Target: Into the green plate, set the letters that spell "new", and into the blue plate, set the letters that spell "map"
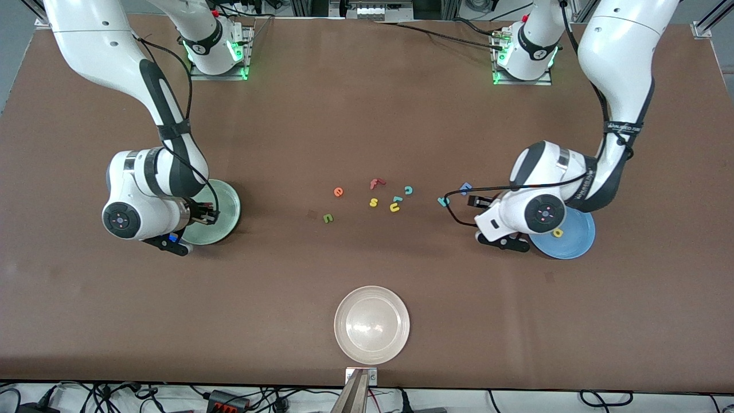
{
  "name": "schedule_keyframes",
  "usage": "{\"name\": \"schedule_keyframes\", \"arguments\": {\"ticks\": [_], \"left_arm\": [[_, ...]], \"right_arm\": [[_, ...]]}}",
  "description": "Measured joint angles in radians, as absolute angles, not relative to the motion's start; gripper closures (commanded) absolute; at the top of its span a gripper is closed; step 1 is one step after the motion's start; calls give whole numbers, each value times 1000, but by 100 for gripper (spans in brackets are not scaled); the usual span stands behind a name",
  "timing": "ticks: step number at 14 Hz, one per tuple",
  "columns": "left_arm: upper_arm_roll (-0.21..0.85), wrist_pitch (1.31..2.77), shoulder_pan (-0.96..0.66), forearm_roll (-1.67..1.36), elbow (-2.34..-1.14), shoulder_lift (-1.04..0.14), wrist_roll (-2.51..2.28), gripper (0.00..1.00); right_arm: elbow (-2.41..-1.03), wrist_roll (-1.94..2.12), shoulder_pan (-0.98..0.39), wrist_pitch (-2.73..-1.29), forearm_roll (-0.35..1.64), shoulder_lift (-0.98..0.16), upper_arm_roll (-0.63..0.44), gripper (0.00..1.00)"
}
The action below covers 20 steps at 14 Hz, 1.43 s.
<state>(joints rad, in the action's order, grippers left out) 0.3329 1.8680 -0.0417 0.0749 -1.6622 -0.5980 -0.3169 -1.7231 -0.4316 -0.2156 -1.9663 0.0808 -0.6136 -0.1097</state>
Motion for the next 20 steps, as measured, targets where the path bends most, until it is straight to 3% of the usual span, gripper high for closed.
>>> {"name": "schedule_keyframes", "arguments": {"ticks": [1,2,8,12,14,17,20], "left_arm": [[348,1874,-48,72,-1665,-602,-402,0],[356,1886,-61,71,-1668,-605,-487,0],[365,2096,-197,69,-1722,-665,-929,1],[362,2160,-182,69,-1781,-669,-939,35],[361,2167,-179,69,-1793,-669,-939,36],[359,2174,-154,69,-1795,-668,-928,39],[359,2197,-124,69,-1796,-668,-914,50]], "right_arm": [[-1723,-432,-212,-1977,81,-626,-110,13],[-1723,-432,-209,-1983,81,-634,-110,0],[-1649,-420,-213,-1982,82,-590,-90,0],[-1598,-402,-315,-2010,84,-588,-67,0],[-1588,-381,-394,-2080,84,-609,-65,14],[-1559,-425,-482,-2135,155,-647,-65,26],[-1532,-448,-504,-2136,181,-674,-65,37]]}}
